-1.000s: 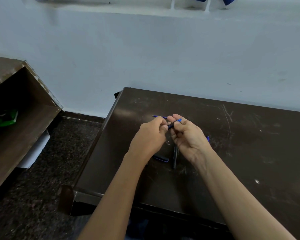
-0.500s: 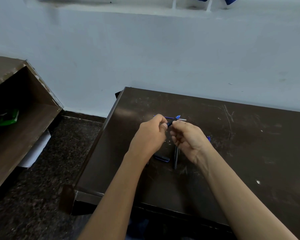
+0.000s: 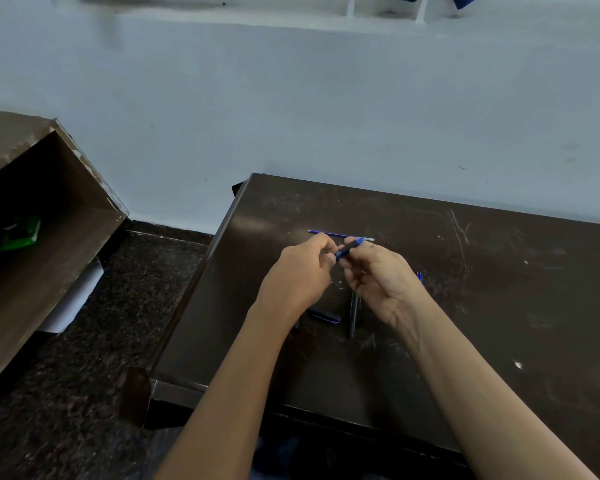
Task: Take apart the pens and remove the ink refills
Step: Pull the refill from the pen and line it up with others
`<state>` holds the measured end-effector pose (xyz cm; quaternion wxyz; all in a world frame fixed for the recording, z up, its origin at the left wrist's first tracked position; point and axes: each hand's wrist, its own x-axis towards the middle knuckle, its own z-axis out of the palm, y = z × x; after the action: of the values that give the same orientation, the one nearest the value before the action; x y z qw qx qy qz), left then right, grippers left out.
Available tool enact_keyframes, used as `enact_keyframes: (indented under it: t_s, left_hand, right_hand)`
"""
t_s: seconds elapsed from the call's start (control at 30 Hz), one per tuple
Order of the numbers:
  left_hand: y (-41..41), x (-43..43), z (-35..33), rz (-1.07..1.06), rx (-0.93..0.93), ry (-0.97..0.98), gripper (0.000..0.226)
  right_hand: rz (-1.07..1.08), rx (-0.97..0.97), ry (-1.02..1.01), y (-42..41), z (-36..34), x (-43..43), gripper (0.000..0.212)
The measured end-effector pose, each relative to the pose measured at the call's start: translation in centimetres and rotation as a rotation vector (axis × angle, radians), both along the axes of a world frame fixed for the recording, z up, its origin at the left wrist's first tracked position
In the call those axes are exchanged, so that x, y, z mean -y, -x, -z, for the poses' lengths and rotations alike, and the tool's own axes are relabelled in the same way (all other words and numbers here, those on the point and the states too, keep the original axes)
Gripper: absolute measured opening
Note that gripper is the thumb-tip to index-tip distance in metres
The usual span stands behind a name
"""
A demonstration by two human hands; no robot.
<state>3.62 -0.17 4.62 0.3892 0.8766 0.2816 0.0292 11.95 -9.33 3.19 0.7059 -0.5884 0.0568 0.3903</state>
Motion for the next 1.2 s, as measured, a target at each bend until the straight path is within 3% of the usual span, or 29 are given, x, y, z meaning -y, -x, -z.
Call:
enact_keyframes:
  t_s: [0.2, 0.33, 0.4, 0.47, 0.53, 0.6, 0.7, 0.87, 1.1, 1.2]
  left_hand:
    - [0.1, -0.1, -0.1, -0.021, -0.007, -0.008, 0.019]
    - [0.2, -0.4, 0.0, -0.045, -0.030, -0.005, 0.020]
    - [0.4, -0.7, 0.1, -0.062, -0.038, -0.021, 0.021]
    - [0.6, -0.9, 0.1, -0.087, -0.041, -0.045, 0.022]
    - [0.8, -1.0, 0.1, -0.115, -0.037, -0.070, 0.023]
    - [0.8, -1.2, 0.0, -0.138, -0.030, -0.089, 0.023]
    - [0.9, -1.2, 0.0, -0.154, -0.019, -0.106, 0.023]
    - [1.0, -1.1, 0.0, -0.152, -0.017, -0.105, 0.023]
    - [1.1, -1.2, -0.1, -0.153, -0.025, -0.125, 0.023]
    - [1.1, -1.1, -0.2, -0.152, -0.015, -0.109, 0.023]
  right_hand:
    - [0.028, -0.006, -0.008, -0.1, 0.4, 0.1, 0.011]
    - [0.266, -0.115, -0.120, -1.0, 0.6, 0.2, 0.008]
    - [0.339, -0.033, -0.113, -1.5, 0.7, 0.6, 0.008]
    - [0.328, 0.169, -0.034, -1.9, 1.4, 0.9, 0.010]
    - [0.206, 0.478, 0.175, -2.0, 2.3, 1.3, 0.014]
    - [-0.078, 0.813, 0.439, -1.8, 3.0, 1.4, 0.015]
    - [-0.509, 1.067, 0.685, -0.2, 4.3, 0.8, 0.021]
    - [-0.703, 1.057, 0.867, 1.1, 6.4, -0.1, 0.020]
    - [-0.731, 1.014, 0.881, 1.1, 7.2, 0.1, 0.017]
    - [-0.643, 0.984, 0.842, 0.9, 6.2, 0.3, 0.017]
